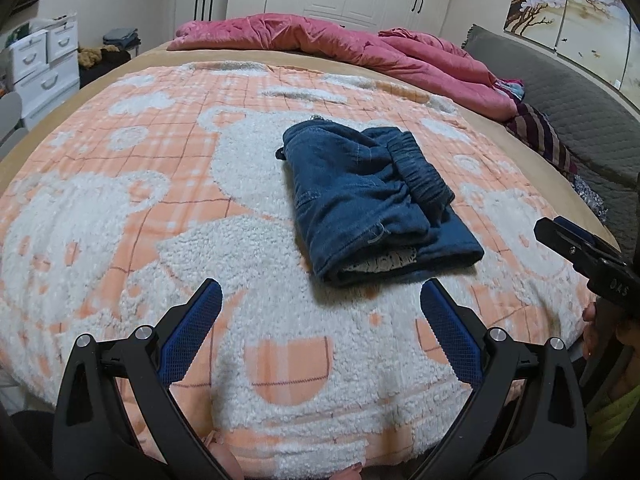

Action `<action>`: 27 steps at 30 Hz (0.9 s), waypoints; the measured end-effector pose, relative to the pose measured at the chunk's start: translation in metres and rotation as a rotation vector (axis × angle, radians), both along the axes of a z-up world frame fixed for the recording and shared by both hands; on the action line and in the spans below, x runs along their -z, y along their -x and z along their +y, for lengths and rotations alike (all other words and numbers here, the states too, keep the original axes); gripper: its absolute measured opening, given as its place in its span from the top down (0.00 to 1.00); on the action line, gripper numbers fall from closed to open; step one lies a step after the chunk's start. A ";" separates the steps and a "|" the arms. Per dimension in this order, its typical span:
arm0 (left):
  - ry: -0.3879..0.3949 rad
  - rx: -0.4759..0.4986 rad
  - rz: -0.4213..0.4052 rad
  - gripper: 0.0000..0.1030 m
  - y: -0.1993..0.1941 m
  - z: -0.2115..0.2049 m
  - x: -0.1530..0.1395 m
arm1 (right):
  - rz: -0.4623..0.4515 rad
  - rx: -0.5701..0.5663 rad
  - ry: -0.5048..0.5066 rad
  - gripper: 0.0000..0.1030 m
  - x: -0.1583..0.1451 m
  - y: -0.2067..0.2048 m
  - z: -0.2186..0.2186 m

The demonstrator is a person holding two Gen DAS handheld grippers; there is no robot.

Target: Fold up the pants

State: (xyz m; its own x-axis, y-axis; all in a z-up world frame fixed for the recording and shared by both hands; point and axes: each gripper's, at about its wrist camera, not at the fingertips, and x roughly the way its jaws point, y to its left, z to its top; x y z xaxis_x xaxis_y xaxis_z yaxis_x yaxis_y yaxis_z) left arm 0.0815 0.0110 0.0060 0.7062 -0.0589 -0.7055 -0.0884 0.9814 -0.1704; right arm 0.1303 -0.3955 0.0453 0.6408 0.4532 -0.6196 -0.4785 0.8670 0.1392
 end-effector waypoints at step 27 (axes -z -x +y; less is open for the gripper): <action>-0.010 0.023 0.034 0.09 0.021 -0.016 0.021 | 0.015 -0.043 0.078 0.04 0.018 0.026 0.008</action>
State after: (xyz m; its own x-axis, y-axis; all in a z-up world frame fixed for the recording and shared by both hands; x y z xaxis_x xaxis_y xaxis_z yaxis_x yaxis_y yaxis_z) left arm 0.0602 -0.0055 -0.0146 0.6801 -0.0679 -0.7300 -0.0716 0.9848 -0.1582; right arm 0.1039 -0.3878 0.0274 0.6125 0.4300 -0.6632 -0.5137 0.8543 0.0796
